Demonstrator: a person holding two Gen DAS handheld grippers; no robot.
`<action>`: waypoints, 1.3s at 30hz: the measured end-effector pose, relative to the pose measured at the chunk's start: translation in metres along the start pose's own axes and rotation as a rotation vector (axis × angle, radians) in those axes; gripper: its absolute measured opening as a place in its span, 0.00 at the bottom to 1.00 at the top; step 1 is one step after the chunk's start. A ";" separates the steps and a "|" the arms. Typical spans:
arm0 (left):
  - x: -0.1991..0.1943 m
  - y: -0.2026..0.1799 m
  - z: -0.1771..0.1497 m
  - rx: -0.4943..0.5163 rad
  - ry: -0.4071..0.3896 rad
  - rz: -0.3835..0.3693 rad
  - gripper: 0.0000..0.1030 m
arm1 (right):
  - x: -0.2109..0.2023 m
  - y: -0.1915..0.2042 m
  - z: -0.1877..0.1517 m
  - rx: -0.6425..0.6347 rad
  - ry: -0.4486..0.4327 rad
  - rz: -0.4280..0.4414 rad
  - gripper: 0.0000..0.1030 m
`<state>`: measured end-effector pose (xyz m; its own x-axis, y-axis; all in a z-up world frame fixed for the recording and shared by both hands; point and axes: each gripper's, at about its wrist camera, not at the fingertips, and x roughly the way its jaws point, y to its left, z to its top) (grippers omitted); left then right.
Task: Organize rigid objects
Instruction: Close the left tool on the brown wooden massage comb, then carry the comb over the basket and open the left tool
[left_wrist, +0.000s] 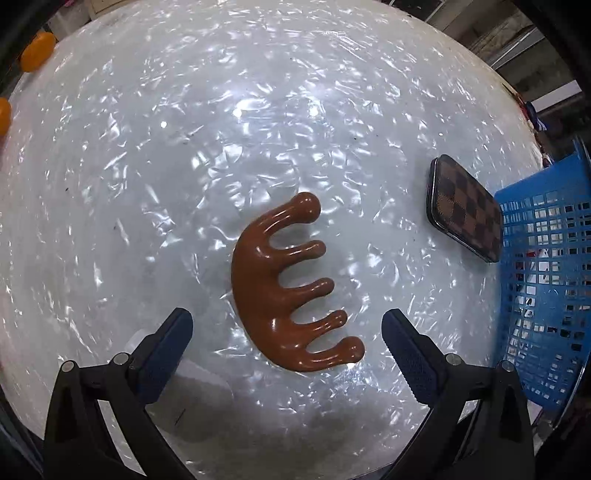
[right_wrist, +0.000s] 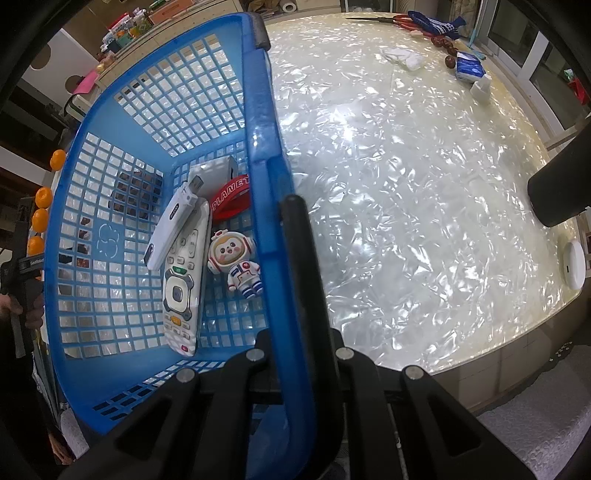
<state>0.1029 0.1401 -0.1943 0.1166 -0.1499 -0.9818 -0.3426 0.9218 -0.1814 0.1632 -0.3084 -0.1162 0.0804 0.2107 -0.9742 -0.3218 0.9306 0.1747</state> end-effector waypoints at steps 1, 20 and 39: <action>0.001 -0.002 0.001 0.004 0.001 0.012 1.00 | 0.000 0.000 0.000 0.001 0.000 0.000 0.08; 0.002 -0.043 0.006 -0.006 -0.057 0.133 0.61 | 0.002 0.000 0.001 0.006 -0.001 0.009 0.09; -0.111 -0.099 -0.019 0.153 -0.271 0.004 0.61 | -0.002 0.001 -0.001 0.009 -0.012 -0.013 0.08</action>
<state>0.1063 0.0591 -0.0688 0.3671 -0.0645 -0.9279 -0.2014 0.9684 -0.1470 0.1618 -0.3087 -0.1141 0.0960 0.2021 -0.9747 -0.3126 0.9358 0.1632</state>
